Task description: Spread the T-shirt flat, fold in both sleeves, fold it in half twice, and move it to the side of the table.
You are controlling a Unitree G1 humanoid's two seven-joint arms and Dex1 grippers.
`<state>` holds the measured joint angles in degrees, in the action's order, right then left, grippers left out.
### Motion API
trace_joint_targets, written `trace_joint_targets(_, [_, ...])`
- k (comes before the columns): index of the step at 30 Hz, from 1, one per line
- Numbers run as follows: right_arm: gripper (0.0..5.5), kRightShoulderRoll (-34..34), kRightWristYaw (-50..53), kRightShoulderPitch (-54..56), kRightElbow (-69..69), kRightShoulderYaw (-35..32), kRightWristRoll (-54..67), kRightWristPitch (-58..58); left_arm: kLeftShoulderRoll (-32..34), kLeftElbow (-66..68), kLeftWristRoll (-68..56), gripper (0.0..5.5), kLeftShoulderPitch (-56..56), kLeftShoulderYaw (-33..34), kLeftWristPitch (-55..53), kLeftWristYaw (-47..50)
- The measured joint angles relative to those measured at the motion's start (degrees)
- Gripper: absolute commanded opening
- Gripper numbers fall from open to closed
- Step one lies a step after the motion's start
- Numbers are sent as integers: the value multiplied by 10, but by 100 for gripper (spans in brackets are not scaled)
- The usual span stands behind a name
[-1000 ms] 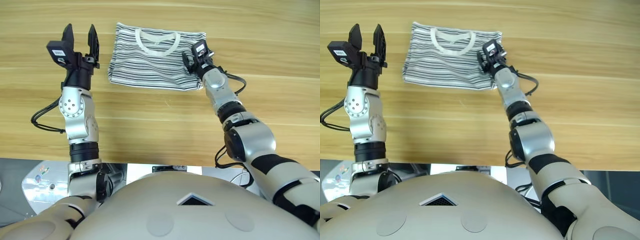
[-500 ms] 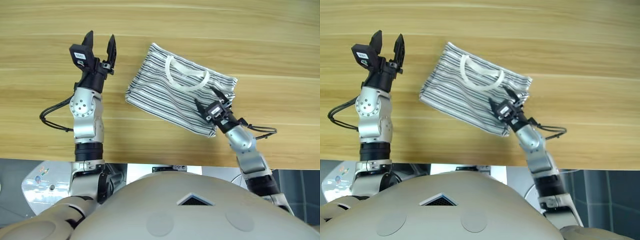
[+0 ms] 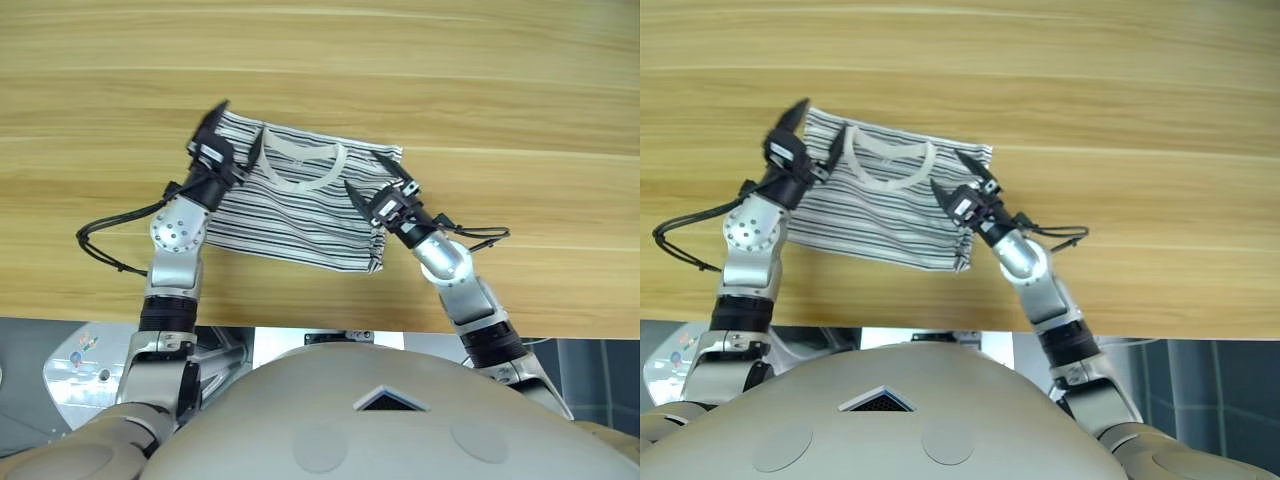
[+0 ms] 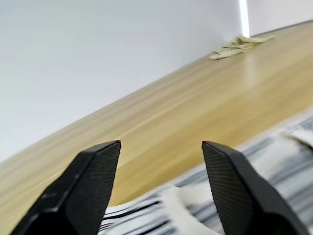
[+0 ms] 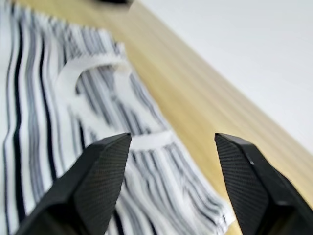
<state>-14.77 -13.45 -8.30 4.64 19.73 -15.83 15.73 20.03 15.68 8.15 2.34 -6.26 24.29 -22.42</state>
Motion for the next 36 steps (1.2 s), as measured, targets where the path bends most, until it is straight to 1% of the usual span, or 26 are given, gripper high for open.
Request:
trace_joint_targets(2, [315,-5,-19,-30,45,10,26,20,11,64,46,308,45,-23,-1,2])
trace_joint_targets(5, [315,-24,-55,-62,88,28,54,29,25,161,94,308,126,-34,-19,35])
trace_joint_targets(6, [315,-41,-79,-78,101,47,57,40,33,209,120,308,162,-44,-24,47])
trace_joint_targets(8, [315,-59,-105,-96,107,65,63,47,35,260,133,308,194,-57,-20,58])
trace_joint_targets(9, [315,-83,-133,-107,109,78,77,60,36,301,143,308,223,-60,-20,72])
trace_joint_targets(10, [315,-99,-152,-117,108,84,82,67,40,331,141,308,242,-56,-25,82])
trace_joint_targets(12, [315,-114,-166,-124,104,93,79,73,35,343,103,308,238,-27,-45,86])
trace_joint_targets(14, [315,-116,-167,-131,98,100,77,73,12,293,45,308,190,4,-76,78])
trace_joint_targets(16, [315,-123,-175,-146,99,103,77,63,-12,199,-13,308,121,22,-127,59])
trace_joint_targets(19, [315,-132,-175,-170,96,97,77,28,-45,61,-66,308,33,28,-224,54])
trace_joint_targets(21, [315,-111,-147,-168,77,77,77,-19,-70,-35,-102,308,-23,28,-296,54])
trace_joint_targets(24, [315,-57,-94,-122,39,36,85,-81,-108,-156,-154,308,-94,32,-399,67])
trace_joint_targets(28, [315,-23,-59,-87,17,-4,102,-142,-142,-267,-211,308,-159,78,-497,107])
trace_joint_targets(31, [315,-12,-38,-77,3,-23,103,-155,-164,-295,-228,308,-173,95,-525,133])
trace_joint_targets(33, [315,-10,-27,-54,-18,-42,103,-159,-175,-319,-235,308,-199,86,-524,133])
trace_joint_targets(36, [315,-10,-24,-21,-48,-61,103,-158,-168,-337,-231,308,-234,72,-500,126])
